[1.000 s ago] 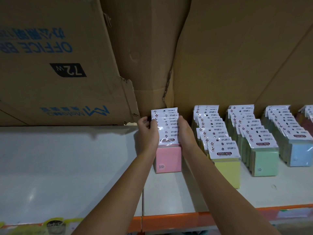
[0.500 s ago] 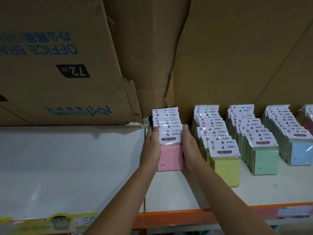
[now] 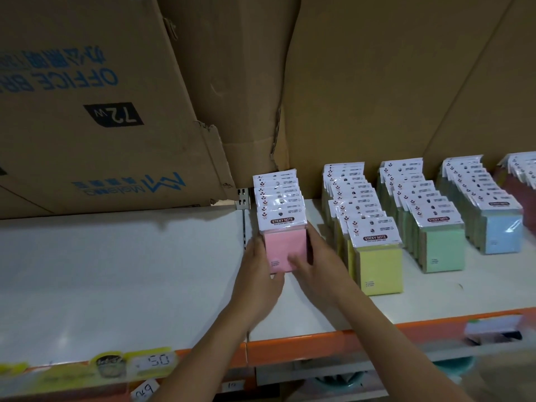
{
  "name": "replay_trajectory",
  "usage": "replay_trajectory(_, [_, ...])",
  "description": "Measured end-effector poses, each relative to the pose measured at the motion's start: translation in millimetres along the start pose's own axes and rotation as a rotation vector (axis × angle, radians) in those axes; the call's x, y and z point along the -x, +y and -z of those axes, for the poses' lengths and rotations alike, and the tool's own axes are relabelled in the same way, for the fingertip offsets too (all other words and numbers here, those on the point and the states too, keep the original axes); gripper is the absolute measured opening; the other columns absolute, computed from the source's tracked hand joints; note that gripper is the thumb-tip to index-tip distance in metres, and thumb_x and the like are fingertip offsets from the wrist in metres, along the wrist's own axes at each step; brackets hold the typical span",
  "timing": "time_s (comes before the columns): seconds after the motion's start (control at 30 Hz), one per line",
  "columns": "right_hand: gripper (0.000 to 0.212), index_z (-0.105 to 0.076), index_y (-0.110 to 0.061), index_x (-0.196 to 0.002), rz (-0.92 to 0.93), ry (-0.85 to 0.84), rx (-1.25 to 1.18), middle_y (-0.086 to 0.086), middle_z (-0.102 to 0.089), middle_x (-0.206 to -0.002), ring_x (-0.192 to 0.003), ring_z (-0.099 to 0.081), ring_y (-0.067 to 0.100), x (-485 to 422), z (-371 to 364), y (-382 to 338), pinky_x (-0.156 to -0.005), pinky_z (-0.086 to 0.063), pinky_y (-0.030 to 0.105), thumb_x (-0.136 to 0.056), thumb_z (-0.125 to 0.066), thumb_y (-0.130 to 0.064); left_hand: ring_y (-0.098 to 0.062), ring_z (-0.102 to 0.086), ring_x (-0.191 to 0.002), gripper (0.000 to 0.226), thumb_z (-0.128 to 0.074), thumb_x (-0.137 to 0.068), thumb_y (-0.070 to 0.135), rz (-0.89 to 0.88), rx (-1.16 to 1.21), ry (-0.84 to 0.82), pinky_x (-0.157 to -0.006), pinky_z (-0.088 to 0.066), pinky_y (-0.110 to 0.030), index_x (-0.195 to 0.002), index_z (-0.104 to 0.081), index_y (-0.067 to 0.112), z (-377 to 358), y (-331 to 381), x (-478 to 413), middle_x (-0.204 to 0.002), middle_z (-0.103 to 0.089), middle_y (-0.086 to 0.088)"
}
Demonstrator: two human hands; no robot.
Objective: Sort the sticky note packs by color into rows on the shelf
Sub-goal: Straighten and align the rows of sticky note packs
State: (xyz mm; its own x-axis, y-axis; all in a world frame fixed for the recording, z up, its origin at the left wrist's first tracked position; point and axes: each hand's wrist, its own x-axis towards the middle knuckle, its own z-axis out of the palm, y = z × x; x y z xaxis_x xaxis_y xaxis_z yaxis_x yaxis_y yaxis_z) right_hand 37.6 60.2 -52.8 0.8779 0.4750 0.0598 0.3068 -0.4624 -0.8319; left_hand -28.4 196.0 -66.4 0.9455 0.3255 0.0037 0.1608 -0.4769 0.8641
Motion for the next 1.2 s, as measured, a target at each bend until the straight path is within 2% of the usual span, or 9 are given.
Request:
replay_trajectory(0.13, [0.06,-0.031,-0.067,-0.12,-0.008,0.025,0.071,-0.039,-0.053,-0.108,-0.103,-0.051,-0.022,10,-2,2,-0.069,-0.044,0.002,-0.089,-0.06,-0.024,-0.008,-0.043,-0.133,0.068,-0.061,-0.095,0.035,0.004,-0.032,-0.002,-0.089,-0.037,-0.008,-0.149,-0.02,0.046,2,-6,2,-0.15,-0.039,0.01])
replay_trajectory(0.27, [0.054,-0.038,-0.056,-0.119,-0.021,0.079,0.08,-0.027,-0.056,-0.109,-0.1,-0.052,-0.021,11,-4,0,-0.067,-0.042,-0.001,-0.089,-0.06,-0.016,-0.013,-0.045,-0.134,0.068,-0.061,-0.095,0.032,0.008,-0.083,0.036,-0.092,-0.042,-0.015,-0.149,-0.021,0.04,-1,-6,1,-0.149,-0.04,0.007])
replay_trajectory(0.43, [0.05,-0.042,-0.029,-0.143,-0.126,0.148,0.007,-0.017,-0.057,-0.116,-0.109,-0.059,0.005,31,2,-1,-0.092,-0.047,0.019,-0.096,-0.061,-0.023,-0.003,-0.035,-0.135,0.075,-0.059,-0.093,0.044,-0.023,-0.097,0.05,-0.093,-0.026,-0.008,-0.149,-0.008,0.051,10,-9,20,-0.155,-0.032,0.012])
replay_trajectory(0.53, [0.036,-0.055,-0.023,-0.131,-0.149,0.215,-0.062,-0.013,-0.065,-0.107,-0.098,-0.067,0.006,54,16,0,-0.086,-0.056,0.025,-0.097,-0.061,-0.017,-0.005,-0.04,-0.134,0.06,-0.059,-0.094,0.04,-0.068,-0.102,0.097,-0.098,-0.033,-0.019,-0.143,-0.025,0.047,10,-10,39,-0.15,-0.037,0.013])
replay_trajectory(0.67, [0.022,-0.063,-0.03,-0.107,-0.164,0.314,-0.108,-0.008,-0.071,-0.086,-0.075,-0.07,0.001,82,43,9,-0.066,-0.054,0.015,-0.096,-0.061,-0.012,0.017,-0.049,-0.106,0.029,-0.057,-0.097,0.028,-0.116,0.013,0.065,-0.077,-0.04,0.0,-0.112,-0.048,0.05,7,-3,60,-0.113,-0.052,0.03])
replay_trajectory(0.8, [0.022,-0.063,-0.033,-0.099,-0.204,0.344,-0.105,-0.002,-0.072,-0.083,-0.074,-0.069,0.014,90,74,27,-0.069,-0.056,0.031,-0.094,-0.061,-0.012,0.005,-0.058,-0.103,0.024,-0.056,-0.097,0.024,-0.108,0.041,-0.004,-0.078,-0.045,-0.006,-0.113,-0.06,0.041,-13,13,66,-0.107,-0.06,0.027])
replay_trajectory(0.9, [0.021,-0.062,-0.033,-0.1,-0.2,0.342,-0.077,-0.002,-0.069,-0.08,-0.072,-0.065,0.016,86,96,46,-0.067,-0.051,0.027,-0.094,-0.063,-0.013,0.005,-0.055,-0.111,0.032,-0.055,-0.098,0.023,-0.128,-0.006,-0.049,-0.089,-0.044,-0.008,-0.129,-0.057,0.032,-39,30,64,-0.12,-0.059,0.02])
replay_trajectory(1.03, [0.026,-0.056,-0.028,-0.104,-0.177,0.27,-0.045,-0.003,-0.062,-0.083,-0.064,-0.057,0.007,76,120,69,-0.063,-0.046,0.019,-0.09,-0.067,-0.009,-0.009,-0.034,-0.141,0.066,-0.06,-0.095,0.038,-0.014,-0.103,-0.106,-0.117,-0.033,-0.034,-0.153,-0.031,0.024,-73,55,54,-0.155,-0.036,0.004])
replay_trajectory(1.2, [0.052,-0.048,-0.019,-0.129,-0.166,0.109,-0.006,0.001,-0.056,-0.098,-0.069,-0.053,0.008,61,132,86,-0.071,-0.046,0.025,-0.085,-0.074,-0.015,-0.008,-0.031,-0.136,0.088,-0.074,-0.081,0.044,-0.044,-0.279,-0.075,-0.103,-0.023,-0.006,-0.151,-0.026,0.023,-107,78,40,-0.146,-0.036,0.015])
